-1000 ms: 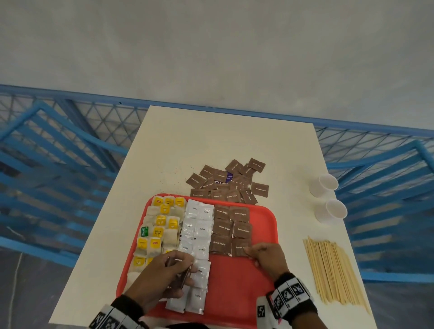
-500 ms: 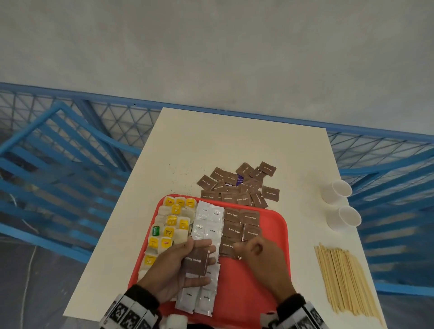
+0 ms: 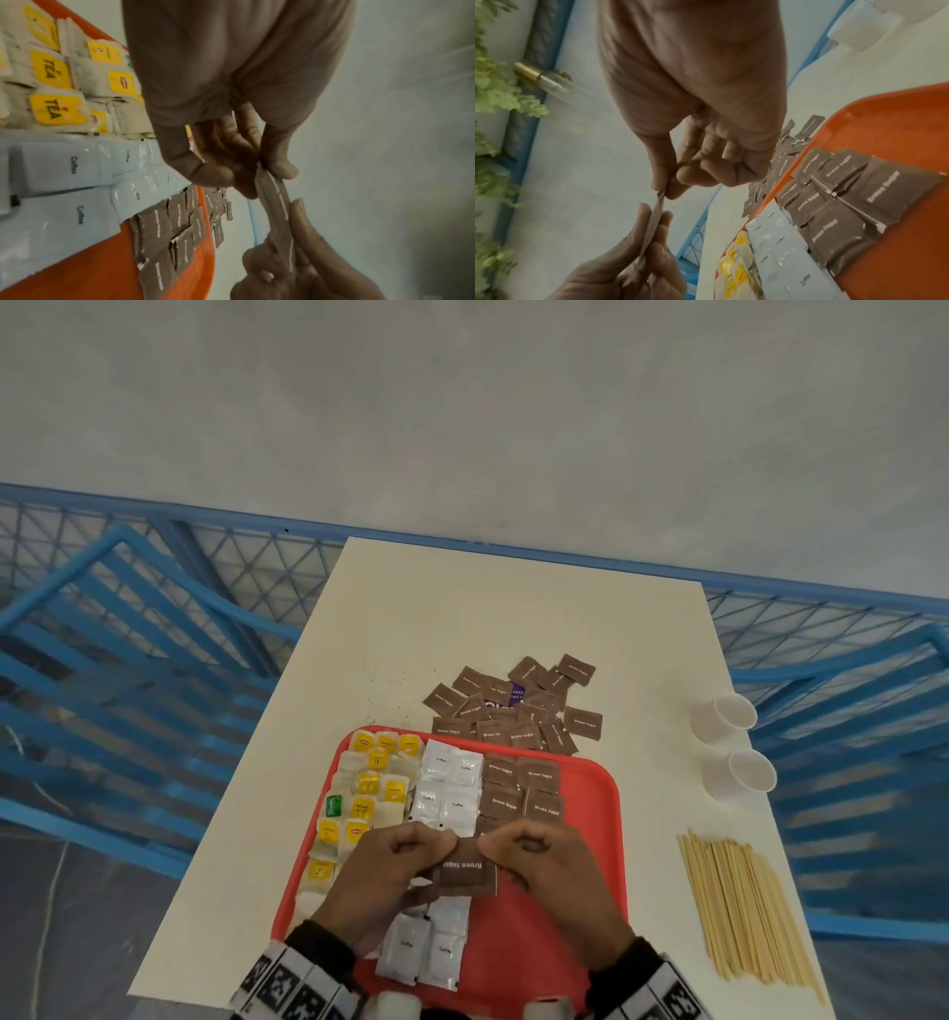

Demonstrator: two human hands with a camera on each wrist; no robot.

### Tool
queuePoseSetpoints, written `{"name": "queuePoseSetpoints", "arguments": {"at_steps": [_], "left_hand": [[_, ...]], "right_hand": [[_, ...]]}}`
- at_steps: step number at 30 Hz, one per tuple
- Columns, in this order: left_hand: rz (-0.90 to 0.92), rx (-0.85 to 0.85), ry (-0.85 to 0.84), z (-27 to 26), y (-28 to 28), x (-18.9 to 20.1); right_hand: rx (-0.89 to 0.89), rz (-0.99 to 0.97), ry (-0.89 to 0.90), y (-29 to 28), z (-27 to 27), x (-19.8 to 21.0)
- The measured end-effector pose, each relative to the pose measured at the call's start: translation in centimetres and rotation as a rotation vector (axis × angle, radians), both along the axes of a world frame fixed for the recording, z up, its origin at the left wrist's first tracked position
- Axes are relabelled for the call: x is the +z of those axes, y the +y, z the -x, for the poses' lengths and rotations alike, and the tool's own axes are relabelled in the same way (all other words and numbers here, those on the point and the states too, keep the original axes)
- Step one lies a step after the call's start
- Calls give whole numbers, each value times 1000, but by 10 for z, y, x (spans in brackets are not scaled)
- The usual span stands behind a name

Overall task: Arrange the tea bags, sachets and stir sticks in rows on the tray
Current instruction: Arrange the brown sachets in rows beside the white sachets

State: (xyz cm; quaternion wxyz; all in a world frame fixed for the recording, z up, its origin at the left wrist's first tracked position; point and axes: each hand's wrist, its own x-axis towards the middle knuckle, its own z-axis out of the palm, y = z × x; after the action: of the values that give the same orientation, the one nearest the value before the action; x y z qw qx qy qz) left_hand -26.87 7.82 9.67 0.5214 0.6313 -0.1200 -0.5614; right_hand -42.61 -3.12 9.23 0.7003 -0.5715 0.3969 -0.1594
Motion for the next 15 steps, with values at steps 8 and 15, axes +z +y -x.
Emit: {"name": "queuePoseSetpoints", "arguments": {"at_steps": [8, 15], "left_hand": [[-24, 52, 242, 2, -2, 1], [-95, -56, 6, 1, 7, -2]], "right_hand": [[-24, -127, -68, 6, 5, 0], [49, 146, 88, -5, 13, 3]]}}
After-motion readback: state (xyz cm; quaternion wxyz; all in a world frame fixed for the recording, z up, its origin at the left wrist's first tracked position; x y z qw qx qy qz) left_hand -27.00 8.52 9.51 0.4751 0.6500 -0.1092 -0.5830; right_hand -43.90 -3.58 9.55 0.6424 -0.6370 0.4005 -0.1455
